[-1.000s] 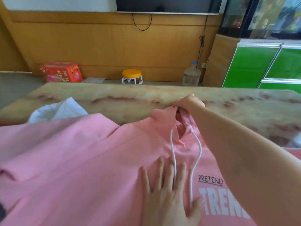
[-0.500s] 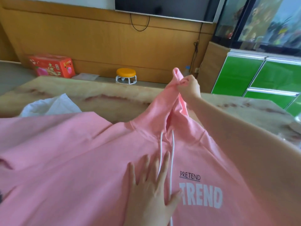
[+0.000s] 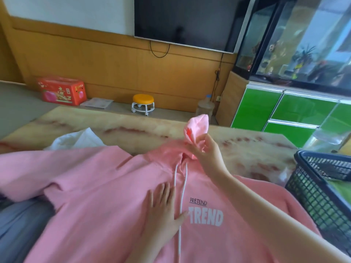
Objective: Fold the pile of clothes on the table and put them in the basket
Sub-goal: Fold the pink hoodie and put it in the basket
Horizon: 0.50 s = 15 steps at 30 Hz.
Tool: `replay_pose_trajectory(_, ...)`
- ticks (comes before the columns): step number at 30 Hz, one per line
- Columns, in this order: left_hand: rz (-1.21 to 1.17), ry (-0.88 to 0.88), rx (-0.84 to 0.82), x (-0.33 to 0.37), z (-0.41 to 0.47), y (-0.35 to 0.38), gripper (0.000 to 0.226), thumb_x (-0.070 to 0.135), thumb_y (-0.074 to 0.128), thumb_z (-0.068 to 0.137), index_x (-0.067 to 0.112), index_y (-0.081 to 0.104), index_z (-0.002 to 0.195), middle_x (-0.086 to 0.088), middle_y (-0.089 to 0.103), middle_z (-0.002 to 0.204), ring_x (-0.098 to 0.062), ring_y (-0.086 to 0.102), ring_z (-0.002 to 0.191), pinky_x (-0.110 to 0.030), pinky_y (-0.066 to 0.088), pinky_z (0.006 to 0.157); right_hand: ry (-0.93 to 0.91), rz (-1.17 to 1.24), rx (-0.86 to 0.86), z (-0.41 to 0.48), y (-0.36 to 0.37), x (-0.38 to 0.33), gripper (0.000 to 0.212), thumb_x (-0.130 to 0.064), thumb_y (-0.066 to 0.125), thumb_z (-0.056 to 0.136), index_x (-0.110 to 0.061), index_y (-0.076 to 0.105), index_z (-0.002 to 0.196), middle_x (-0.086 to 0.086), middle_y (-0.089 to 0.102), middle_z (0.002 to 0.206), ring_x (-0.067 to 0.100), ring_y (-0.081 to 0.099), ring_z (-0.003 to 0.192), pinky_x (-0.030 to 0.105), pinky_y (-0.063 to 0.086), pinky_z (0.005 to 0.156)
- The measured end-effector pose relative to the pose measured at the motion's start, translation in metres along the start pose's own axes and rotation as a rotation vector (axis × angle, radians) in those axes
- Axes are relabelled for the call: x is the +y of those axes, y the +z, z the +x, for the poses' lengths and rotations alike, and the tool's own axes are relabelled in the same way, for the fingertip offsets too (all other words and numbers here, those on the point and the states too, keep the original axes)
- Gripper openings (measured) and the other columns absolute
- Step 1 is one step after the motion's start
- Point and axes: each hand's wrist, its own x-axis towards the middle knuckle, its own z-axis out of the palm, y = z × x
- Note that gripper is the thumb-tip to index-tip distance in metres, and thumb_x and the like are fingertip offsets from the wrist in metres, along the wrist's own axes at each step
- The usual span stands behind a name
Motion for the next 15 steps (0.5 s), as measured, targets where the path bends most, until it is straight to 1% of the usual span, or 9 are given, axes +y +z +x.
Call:
replay_pose_trajectory(2,-0.269,-0.062,0.031,0.004,-0.008,-0.024,0.079,0.065,0.007,0.082,0.024,-0.002,0.149,0.005,0.001,0.157,-0.011,0.0,0.144,-0.036,0.003,0.116,0.02,0.067,0.027,-0.031,-0.001,-0.01,0.022,-0.025,0.07,0.083,-0.017,0.049,0.079,-0.006,0.045,0.067,-0.004,0.039,0.048,0.014,0.031,0.05)
replay_pose_trajectory(3,-0.473,-0.114,0.083,0.004,-0.012,-0.037,0.061,0.051,0.021,0.095,0.024,0.005,0.148,0.006,0.007,0.155,-0.009,0.008,0.143,-0.03,0.012,0.114,0.03,0.106,0.046,-0.049,0.001,-0.014,0.024,-0.024,0.069,0.084,-0.018,0.047,0.076,-0.007,0.043,0.066,-0.004,0.039,0.049,0.014,0.032,0.051)
replay_pose_trajectory(5,-0.823,-0.255,0.262,-0.003,-0.026,-0.062,0.042,0.019,0.043,0.099,0.017,0.038,0.14,-0.005,0.039,0.147,-0.017,0.037,0.135,-0.024,0.028,0.106,0.043,0.137,0.042,-0.093,0.011,-0.008,0.028,-0.025,0.069,0.084,-0.02,0.045,0.072,-0.008,0.045,0.066,-0.003,0.042,0.056,0.013,0.036,0.058)
replay_pose_trajectory(7,-1.05,-0.345,0.281,-0.011,-0.043,-0.078,0.033,0.016,0.044,0.098,0.013,0.052,0.13,-0.006,0.051,0.137,-0.021,0.047,0.126,-0.031,0.033,0.108,0.097,0.073,-0.032,-0.138,0.025,0.009,0.022,-0.024,0.069,0.082,-0.024,0.049,0.073,-0.01,0.052,0.073,0.003,0.05,0.067,0.022,0.045,0.07)
replay_pose_trajectory(8,-1.072,-0.33,0.253,-0.011,-0.051,-0.081,0.033,0.017,0.042,0.099,0.013,0.051,0.13,-0.003,0.051,0.136,-0.02,0.048,0.124,-0.033,0.034,0.108,0.141,-0.013,-0.089,-0.157,0.032,0.019,0.017,-0.019,0.066,0.078,-0.027,0.051,0.074,-0.011,0.054,0.078,0.007,0.054,0.072,0.024,0.046,0.071)
replay_pose_trajectory(10,-1.084,-0.307,0.188,-0.01,-0.068,-0.082,0.034,0.024,0.041,0.1,0.02,0.048,0.132,0.002,0.049,0.136,-0.017,0.05,0.12,-0.032,0.038,0.104,0.158,-0.154,-0.205,-0.189,0.038,0.032,0.032,-0.009,0.059,0.067,-0.038,0.056,0.079,-0.017,0.053,0.092,0.015,0.056,0.079,0.021,0.043,0.068)
replay_pose_trajectory(12,-1.093,-0.266,0.101,-0.009,-0.08,-0.081,0.029,0.032,0.046,0.097,0.032,0.049,0.126,0.005,0.051,0.134,-0.014,0.052,0.119,-0.035,0.041,0.103,0.12,-0.212,-0.251,-0.213,0.037,0.035,0.037,-0.009,0.057,0.064,-0.04,0.061,0.084,-0.025,0.051,0.101,0.017,0.057,0.096,0.014,0.041,0.075)
replay_pose_trajectory(14,-1.064,-0.242,0.021,-0.005,-0.087,-0.076,0.029,0.035,0.06,0.09,0.036,0.055,0.118,0.006,0.057,0.125,-0.006,0.058,0.108,-0.028,0.048,0.095,0.15,-0.24,-0.226,-0.23,0.024,0.029,0.035,-0.012,0.063,0.072,-0.045,0.065,0.086,-0.025,0.049,0.114,0.001,0.052,0.111,0.005,0.035,0.081)
replay_pose_trajectory(15,-0.995,-0.219,0.011,-0.003,-0.088,-0.072,0.035,0.037,0.065,0.085,0.036,0.057,0.119,0.005,0.06,0.123,-0.004,0.059,0.105,-0.026,0.049,0.092,0.171,-0.223,-0.204,-0.236,0.015,0.026,0.04,-0.012,0.067,0.075,-0.052,0.065,0.077,-0.027,0.049,0.111,-0.009,0.05,0.107,0.001,0.033,0.08)
